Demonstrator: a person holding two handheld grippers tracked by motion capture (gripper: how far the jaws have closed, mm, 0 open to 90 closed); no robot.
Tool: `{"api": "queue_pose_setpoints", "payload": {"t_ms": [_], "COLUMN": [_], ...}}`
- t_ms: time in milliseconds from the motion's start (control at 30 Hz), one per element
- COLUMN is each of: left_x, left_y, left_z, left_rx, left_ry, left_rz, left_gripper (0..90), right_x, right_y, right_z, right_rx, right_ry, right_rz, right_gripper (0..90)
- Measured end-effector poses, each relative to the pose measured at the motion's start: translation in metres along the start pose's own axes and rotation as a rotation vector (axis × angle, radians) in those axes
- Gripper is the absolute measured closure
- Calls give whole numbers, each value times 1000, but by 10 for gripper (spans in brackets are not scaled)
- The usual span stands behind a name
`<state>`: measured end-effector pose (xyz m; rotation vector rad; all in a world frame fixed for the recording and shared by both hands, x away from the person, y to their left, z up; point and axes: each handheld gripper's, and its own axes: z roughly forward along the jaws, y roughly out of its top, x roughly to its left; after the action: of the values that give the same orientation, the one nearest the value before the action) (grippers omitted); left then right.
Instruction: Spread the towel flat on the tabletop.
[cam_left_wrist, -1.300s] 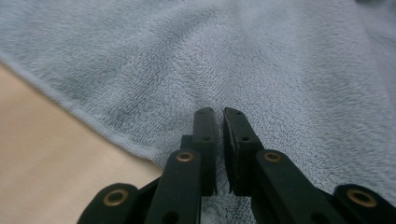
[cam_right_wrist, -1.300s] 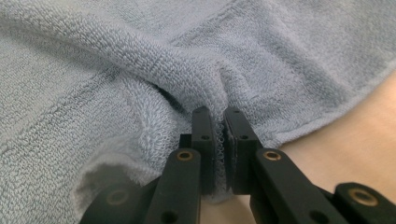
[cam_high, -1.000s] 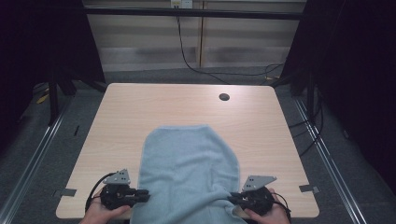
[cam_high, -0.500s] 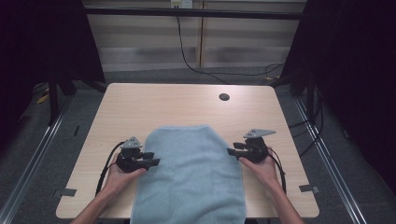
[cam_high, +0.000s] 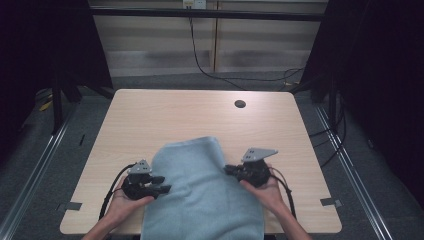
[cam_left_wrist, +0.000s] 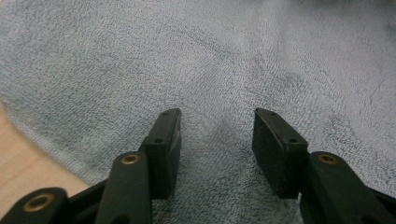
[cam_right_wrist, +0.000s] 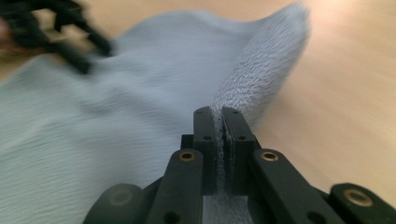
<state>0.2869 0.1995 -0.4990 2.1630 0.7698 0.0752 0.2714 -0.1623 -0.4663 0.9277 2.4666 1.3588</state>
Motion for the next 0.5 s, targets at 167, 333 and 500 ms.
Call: {"api": "queue_pose_setpoints", "payload": {"t_ms": [167, 333, 500], "left_x": [8, 27, 27], "left_y": [6, 6, 6], "left_z": [-3, 5, 6], "left_rx": [-53, -37, -41], "left_ry": [6, 59, 55], "left_rz": [-24, -72, -56], "left_gripper": [513, 517, 520], "right_x": [37, 41, 26], "right_y": [-21, -18, 1], "right_z": [23, 22, 27], "right_rx": [124, 114, 77], "right_ry": [106, 119, 27], "right_rz": [-34, -45, -38], "right_gripper": [813, 705, 582]}}
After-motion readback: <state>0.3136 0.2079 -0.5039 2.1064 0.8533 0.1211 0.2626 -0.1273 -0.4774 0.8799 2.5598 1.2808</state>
